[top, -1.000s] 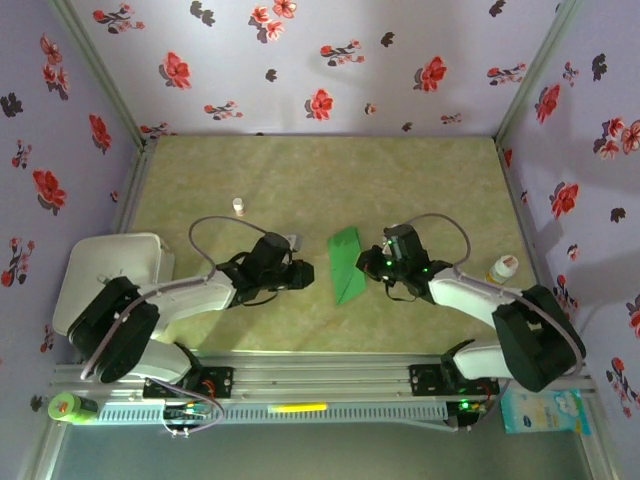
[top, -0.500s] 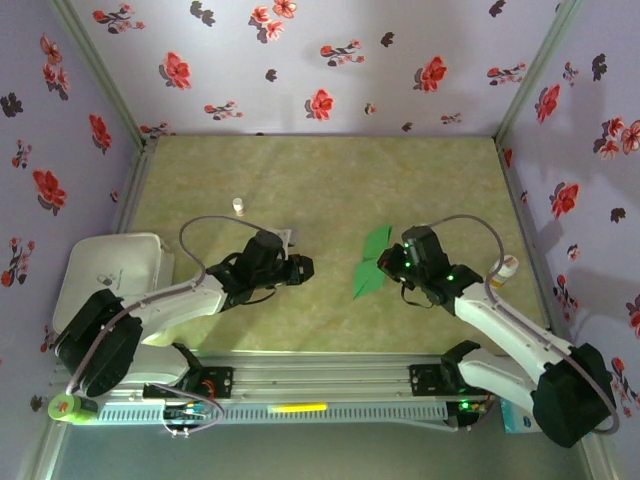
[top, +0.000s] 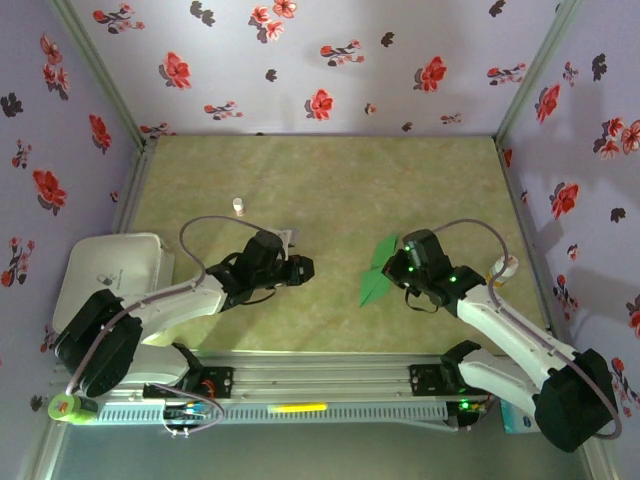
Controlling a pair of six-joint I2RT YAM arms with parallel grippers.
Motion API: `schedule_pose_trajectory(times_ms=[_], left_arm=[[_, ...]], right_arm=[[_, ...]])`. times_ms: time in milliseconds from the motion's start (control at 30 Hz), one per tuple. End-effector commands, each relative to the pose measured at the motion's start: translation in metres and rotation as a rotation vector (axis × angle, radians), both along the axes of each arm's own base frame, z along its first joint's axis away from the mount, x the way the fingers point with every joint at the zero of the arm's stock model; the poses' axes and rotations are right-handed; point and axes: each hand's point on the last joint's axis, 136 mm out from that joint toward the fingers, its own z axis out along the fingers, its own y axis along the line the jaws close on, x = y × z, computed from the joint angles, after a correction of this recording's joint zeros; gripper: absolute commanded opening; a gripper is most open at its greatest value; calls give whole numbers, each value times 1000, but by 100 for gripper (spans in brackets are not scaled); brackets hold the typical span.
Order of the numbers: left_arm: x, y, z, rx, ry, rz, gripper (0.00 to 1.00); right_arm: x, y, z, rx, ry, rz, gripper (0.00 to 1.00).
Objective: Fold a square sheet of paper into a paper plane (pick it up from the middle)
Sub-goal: Turn over the paper at the center of the table.
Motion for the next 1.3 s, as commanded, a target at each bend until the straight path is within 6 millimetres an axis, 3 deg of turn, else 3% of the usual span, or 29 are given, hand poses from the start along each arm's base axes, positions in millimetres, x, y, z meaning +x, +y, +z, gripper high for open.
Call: schedule_pose_trajectory(times_ms=[0, 233, 367, 600, 667, 700, 800, 967, 1133, 1267], left_arm=[[-3, 11, 1, 9, -6, 17, 20], [-2, 43, 4, 64, -67, 80, 21], [-1, 68, 16, 102, -130, 120, 28], [3, 121, 33, 124, -194, 262, 73], [4, 134, 37, 115, -201, 312, 93], [4, 139, 38, 111, -201, 330, 99], [4, 152, 40, 102, -201, 367, 100], [-4, 167, 46, 99, -211, 396, 100], [-11, 196, 53, 107, -240, 516, 100], [-16, 206, 62, 121, -247, 538, 100]], right_arm=[[6, 0, 21, -9, -55, 16, 3], [17, -5, 48, -170, -143, 131, 4], [21, -9, 59, -308, -142, 217, 4], [26, -25, 69, -755, -86, 336, 4], [32, -34, 73, -902, -57, 331, 3], [35, -36, 75, -961, -53, 330, 3], [48, -36, 83, -1122, -57, 312, 2], [65, -1, 74, -1266, -69, 376, 3], [72, 46, 35, -1314, -40, 476, 3], [66, 83, 6, -1317, -6, 563, 3]])
